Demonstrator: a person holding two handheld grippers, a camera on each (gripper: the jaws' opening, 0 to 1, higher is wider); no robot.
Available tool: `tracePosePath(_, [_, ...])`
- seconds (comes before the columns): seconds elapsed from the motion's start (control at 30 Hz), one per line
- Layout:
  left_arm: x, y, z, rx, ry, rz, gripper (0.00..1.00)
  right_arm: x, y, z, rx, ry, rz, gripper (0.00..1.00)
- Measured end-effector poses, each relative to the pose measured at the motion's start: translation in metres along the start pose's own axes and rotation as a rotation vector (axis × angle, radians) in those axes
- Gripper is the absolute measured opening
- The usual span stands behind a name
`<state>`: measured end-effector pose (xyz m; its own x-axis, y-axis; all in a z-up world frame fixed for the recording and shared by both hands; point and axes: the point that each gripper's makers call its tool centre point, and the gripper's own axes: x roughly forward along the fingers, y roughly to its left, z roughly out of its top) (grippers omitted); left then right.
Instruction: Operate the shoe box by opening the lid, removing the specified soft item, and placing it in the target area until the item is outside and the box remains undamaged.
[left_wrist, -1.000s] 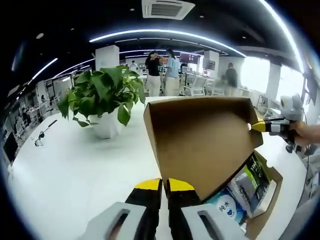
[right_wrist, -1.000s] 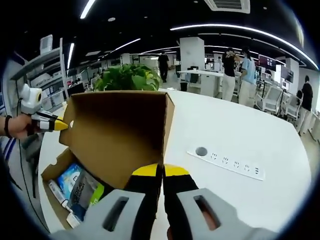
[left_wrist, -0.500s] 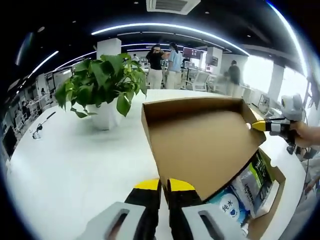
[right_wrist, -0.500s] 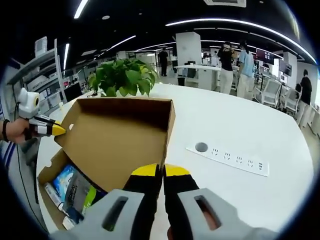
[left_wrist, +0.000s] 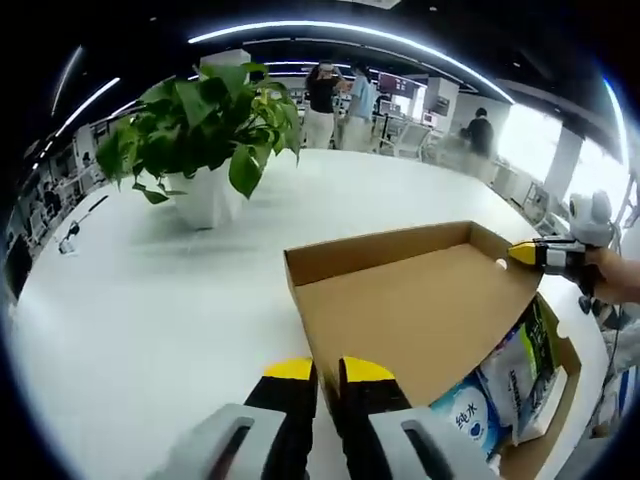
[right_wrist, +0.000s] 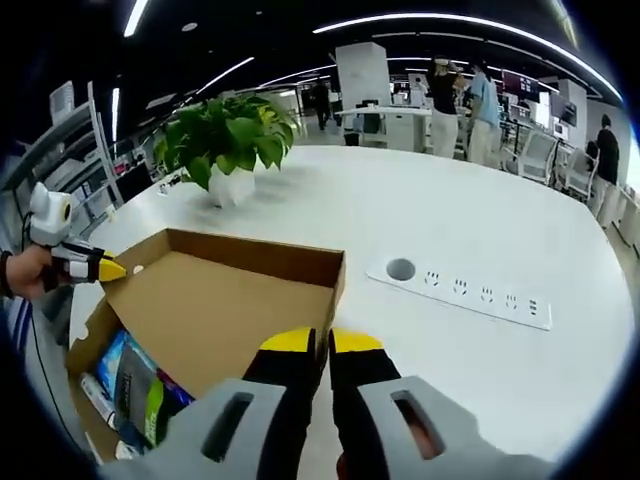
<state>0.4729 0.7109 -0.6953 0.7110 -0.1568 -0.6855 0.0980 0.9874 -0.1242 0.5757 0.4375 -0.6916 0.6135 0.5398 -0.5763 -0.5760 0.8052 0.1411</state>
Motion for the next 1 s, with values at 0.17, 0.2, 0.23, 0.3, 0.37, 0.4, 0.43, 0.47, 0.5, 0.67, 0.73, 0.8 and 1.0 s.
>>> tracePosePath(0.17, [0.003,0.001,-0.001,-0.003,0.011,0.003,0.08,0.001,-0.001,-0.002,0.002,0.008,0.003,0.04])
tracePosePath(0.2, [0.004,0.002,-0.001,-0.002,0.012,0.003,0.08,0.001,-0.001,-0.002,0.002,0.008,0.003,0.04])
tracePosePath(0.23, [0.005,0.004,-0.001,-0.001,0.013,0.003,0.08,0.001,-0.001,-0.002,0.001,0.008,0.004,0.04])
tracePosePath(0.3, [0.006,0.005,0.000,-0.002,0.013,0.002,0.08,0.001,0.000,-0.001,0.003,0.006,0.006,0.04])
tracePosePath(0.37, [0.005,0.004,0.000,-0.005,0.011,-0.002,0.09,0.001,0.001,-0.001,0.009,0.004,0.011,0.05])
tracePosePath(0.4, [0.005,0.003,0.000,-0.006,0.009,-0.004,0.09,0.001,0.001,-0.001,0.013,0.004,0.012,0.05])
tracePosePath(0.43, [0.006,0.004,0.000,-0.004,0.006,-0.008,0.09,0.001,0.000,-0.001,0.018,0.007,0.011,0.05])
tracePosePath(0.47, [0.006,0.004,0.001,-0.003,0.004,-0.011,0.10,0.000,0.000,-0.001,0.019,0.008,0.011,0.05])
tracePosePath(0.5, [0.007,0.004,0.001,0.001,0.004,-0.012,0.10,0.000,0.001,-0.001,0.022,0.011,0.012,0.06])
tracePosePath(0.67, [0.005,0.000,-0.003,0.013,0.006,-0.029,0.13,-0.001,0.002,-0.007,0.006,0.033,0.008,0.08])
tracePosePath(0.73, [0.004,0.000,-0.004,0.013,0.006,-0.035,0.13,-0.002,0.002,-0.010,0.007,0.047,0.009,0.10])
tracePosePath(0.8, [0.003,0.000,-0.005,0.013,0.003,-0.041,0.14,-0.004,0.003,-0.011,0.007,0.052,0.012,0.11])
tracePosePath(1.0, [-0.012,-0.003,-0.005,0.012,-0.018,-0.054,0.16,-0.017,0.004,-0.011,0.010,0.058,0.018,0.13])
